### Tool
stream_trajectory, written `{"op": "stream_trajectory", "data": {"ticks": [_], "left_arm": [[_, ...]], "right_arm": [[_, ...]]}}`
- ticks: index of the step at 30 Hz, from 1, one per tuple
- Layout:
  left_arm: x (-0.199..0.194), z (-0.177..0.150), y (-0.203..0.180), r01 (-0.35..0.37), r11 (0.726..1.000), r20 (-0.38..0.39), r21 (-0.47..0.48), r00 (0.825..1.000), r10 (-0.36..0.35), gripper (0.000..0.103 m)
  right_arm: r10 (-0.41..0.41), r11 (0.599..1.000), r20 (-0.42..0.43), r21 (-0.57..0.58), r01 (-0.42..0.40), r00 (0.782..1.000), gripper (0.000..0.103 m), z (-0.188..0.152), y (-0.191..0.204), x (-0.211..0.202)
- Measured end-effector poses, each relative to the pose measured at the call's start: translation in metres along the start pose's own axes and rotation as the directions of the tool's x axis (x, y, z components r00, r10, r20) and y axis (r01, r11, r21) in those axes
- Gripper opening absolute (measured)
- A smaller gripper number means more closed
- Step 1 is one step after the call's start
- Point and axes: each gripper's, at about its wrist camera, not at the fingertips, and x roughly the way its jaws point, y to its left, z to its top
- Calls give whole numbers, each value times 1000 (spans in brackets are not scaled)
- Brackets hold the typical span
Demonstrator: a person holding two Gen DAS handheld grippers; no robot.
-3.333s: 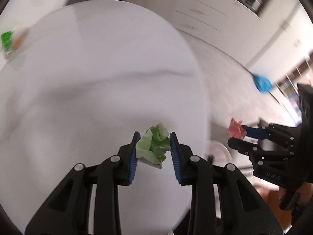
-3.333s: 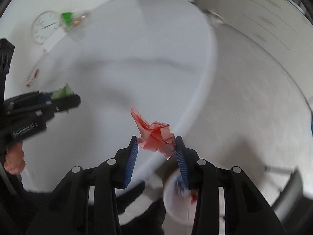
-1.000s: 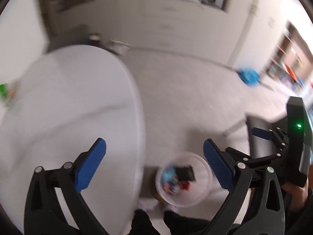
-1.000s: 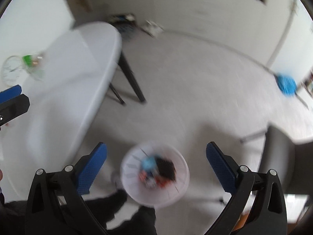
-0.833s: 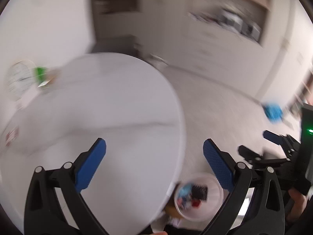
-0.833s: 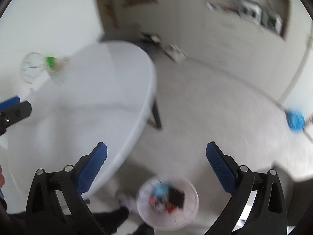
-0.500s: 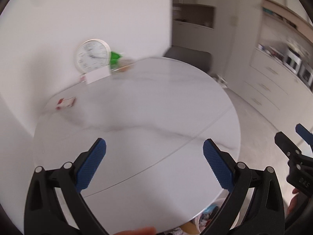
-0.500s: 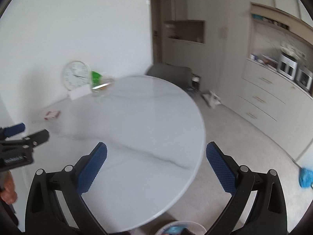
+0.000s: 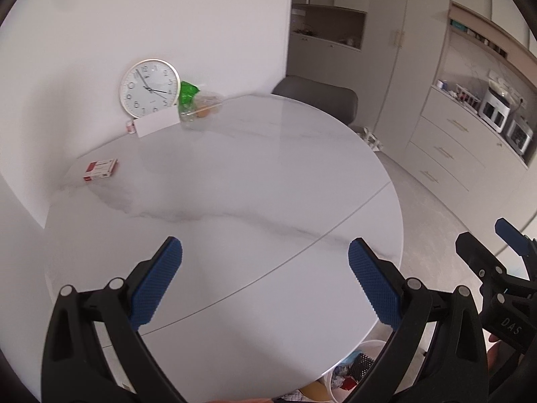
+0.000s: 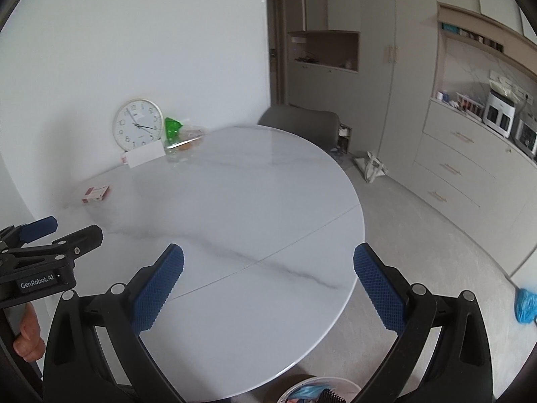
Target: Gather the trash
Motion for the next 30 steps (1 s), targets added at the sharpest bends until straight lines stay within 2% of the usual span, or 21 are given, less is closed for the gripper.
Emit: {"op": "stream_trajectory", "data": {"ticks": [6, 30], "left_arm": [[2, 0, -6, 17, 1000, -3, 21, 1000, -17, 95], [-4, -4, -9, 11, 999, 3, 37, 1000, -11, 95]], "right_arm": [[-21, 1000, -12, 5, 21, 1000, 101, -2, 0, 2], [-23, 1000, -12, 2, 23, 1000, 101, -4, 2, 0]]}}
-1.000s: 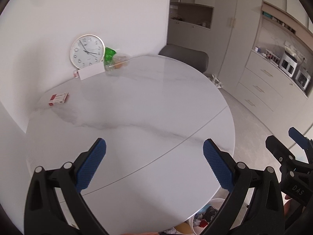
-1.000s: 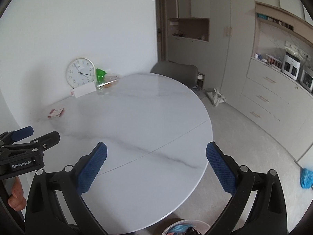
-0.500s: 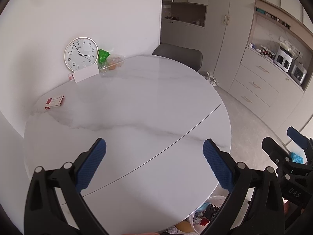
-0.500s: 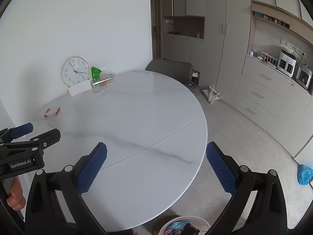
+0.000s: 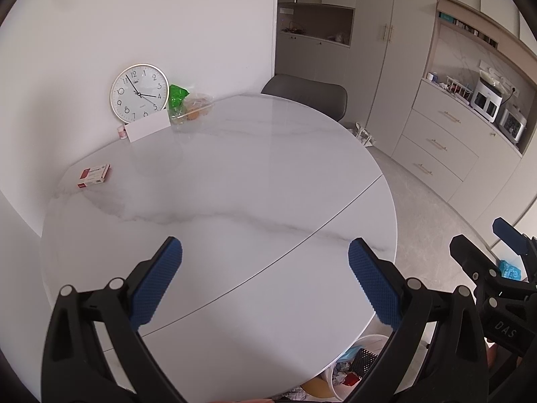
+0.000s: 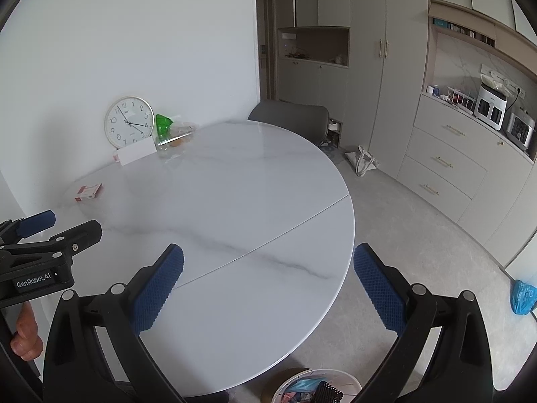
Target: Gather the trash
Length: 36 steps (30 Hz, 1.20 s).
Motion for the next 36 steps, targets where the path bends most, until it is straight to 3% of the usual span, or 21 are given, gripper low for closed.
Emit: {"op": "stream_trajectory", "data": {"ticks": [36], "left_arm": [[5, -3, 2, -2, 1000, -14, 6, 1000, 2, 95]], "right_arm": [[6, 1000, -18, -11, -6, 1000, 101, -3, 5, 7]]}}
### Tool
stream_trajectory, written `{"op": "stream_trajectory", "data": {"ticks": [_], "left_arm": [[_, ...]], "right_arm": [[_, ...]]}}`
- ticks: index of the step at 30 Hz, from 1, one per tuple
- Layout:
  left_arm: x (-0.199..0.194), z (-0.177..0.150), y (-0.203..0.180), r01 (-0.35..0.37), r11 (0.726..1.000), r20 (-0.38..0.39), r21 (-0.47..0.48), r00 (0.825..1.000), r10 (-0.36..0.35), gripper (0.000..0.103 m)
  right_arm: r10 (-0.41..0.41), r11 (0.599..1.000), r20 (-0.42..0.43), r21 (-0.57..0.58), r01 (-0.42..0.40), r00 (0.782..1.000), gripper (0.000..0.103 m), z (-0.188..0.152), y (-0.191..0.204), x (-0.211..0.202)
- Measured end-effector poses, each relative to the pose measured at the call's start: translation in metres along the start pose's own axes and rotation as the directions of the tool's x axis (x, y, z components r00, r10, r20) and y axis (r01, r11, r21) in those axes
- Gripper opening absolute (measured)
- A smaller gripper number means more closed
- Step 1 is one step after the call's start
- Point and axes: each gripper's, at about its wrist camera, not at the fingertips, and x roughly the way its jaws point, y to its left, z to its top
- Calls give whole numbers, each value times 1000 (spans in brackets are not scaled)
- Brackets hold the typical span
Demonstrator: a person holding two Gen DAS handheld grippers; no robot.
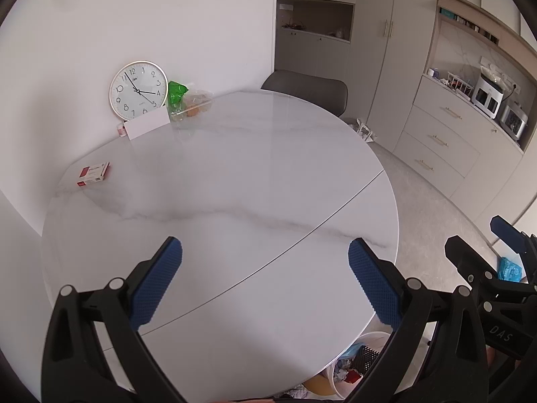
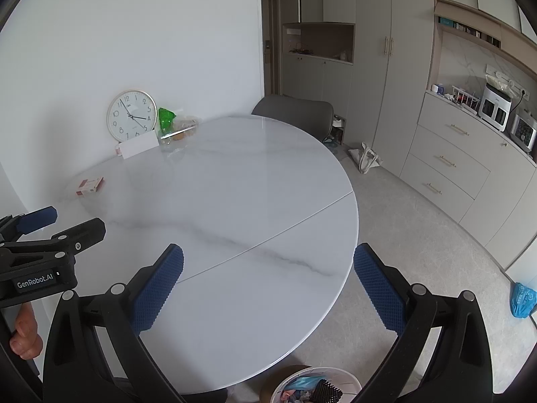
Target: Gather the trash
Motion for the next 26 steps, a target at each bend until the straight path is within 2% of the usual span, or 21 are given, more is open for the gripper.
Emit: {"op": "stream_trajectory", "data": {"ticks": [12, 16, 26], "left_arm": [[5, -1, 0, 5, 1000, -14, 0, 1000, -5, 95], [4, -1, 1, -15, 1000, 3, -7, 1000, 15, 95], [2, -1, -2, -5, 1000, 7, -4, 1000, 5, 95]], "right_arm": [[1, 1000, -2, 1, -1, 1000, 101, -3, 1, 1], [3, 1000, -2, 1, -3, 1000, 101, -2, 1, 1], [5, 1000, -8, -4, -5, 1000, 101, -7, 4, 3]]}}
